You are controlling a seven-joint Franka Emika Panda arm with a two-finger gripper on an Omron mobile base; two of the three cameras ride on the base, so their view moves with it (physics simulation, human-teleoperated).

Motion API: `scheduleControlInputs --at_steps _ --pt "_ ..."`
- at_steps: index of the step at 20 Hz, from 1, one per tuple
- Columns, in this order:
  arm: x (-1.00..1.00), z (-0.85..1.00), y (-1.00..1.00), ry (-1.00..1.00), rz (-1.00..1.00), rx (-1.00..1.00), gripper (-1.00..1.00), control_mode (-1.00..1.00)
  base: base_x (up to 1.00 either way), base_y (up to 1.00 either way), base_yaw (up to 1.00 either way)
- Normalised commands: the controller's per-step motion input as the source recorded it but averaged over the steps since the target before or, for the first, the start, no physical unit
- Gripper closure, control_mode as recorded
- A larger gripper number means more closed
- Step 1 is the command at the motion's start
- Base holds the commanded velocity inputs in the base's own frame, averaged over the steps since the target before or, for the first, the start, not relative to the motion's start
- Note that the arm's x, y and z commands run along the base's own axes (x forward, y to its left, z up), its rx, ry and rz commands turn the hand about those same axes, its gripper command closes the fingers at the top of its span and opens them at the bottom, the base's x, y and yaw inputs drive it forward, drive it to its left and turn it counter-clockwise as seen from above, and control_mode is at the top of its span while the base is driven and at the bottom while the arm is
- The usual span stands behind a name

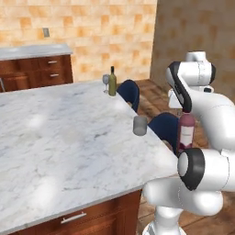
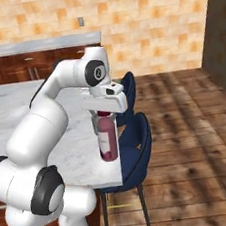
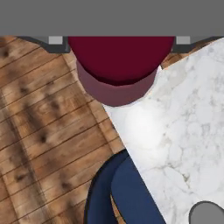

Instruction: There is a wine glass and glass cup on the dining counter. Place the wine bottle next to the wine glass and the juice bottle next to the glass cup.

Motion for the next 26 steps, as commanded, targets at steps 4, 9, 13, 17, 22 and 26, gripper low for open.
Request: scheduleControlInputs --at_steps 4,9,13,17,22,26 --pt "0.00 0.00 0.00 0.00 0.00 0.00 1.00 1.00 0.51 -0.16 0.47" --pt "0.00 0.00 0.00 0.00 0.00 0.00 1.00 1.00 0.14 -0.09 0.04" --pt "0.00 0.00 0.00 0.00 0.00 0.00 1.00 1.00 0.00 0.00 0.00" --pt "0.00 0.00 0.00 0.00 0.00 0.00 1.00 1.00 0.00 0.00 0.00" --pt "0.00 0.00 0.00 0.00 0.00 0.00 1.00 -1.00 0.00 0.00 0.00" --pt "0.04 -0.06 0.05 -0.18 0.00 0.00 1.00 -1.00 0.00 0.00 0.00"
